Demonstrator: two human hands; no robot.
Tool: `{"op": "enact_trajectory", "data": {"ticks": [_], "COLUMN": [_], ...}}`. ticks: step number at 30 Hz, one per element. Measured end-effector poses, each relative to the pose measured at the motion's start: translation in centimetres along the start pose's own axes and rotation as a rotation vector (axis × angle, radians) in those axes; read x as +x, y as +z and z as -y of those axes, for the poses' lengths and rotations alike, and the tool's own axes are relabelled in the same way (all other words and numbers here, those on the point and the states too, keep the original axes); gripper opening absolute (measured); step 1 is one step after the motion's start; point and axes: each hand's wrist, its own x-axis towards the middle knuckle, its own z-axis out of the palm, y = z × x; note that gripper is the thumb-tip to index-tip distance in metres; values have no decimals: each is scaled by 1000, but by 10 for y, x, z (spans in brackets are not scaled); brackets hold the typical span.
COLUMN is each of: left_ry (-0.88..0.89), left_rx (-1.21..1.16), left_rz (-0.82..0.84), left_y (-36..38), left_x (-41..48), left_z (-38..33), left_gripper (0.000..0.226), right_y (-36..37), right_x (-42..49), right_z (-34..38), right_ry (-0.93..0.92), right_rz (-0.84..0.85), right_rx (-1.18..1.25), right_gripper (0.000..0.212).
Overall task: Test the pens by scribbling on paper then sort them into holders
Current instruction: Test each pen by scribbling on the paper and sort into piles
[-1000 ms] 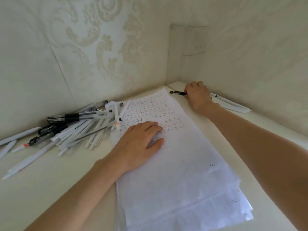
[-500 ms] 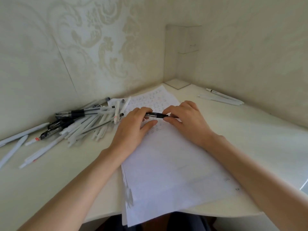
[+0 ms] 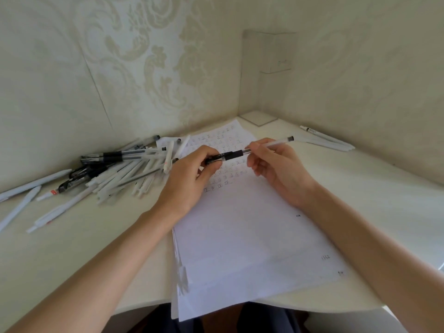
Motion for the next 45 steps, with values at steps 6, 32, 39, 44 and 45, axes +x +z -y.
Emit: {"op": "enact_trajectory", "data": {"ticks": [6, 32, 39, 44, 45], "left_ry": [34, -139, -108, -93, -96], "left_rx": [130, 488, 537, 568, 568], "left_rz": [193, 234, 249, 246, 245], "left_y": [7, 8, 12, 15, 15], "left_x": [-6, -3, -2, -3, -3], "left_z": [-4, -12, -7, -9, -9], "left_gripper": [18, 49, 52, 54, 54], "right_y": [10, 14, 14, 13, 13], "right_x": [-5, 11, 16, 20, 20], "right_z": [-6, -1, -9, -12, -12], "right_ry": [6, 34, -17, -25, -27], "right_rz": [100, -216, -220, -224, -227], "right_rx": [-4, -635, -688, -707, -705], "right_gripper": [17, 26, 19, 23, 22]}}
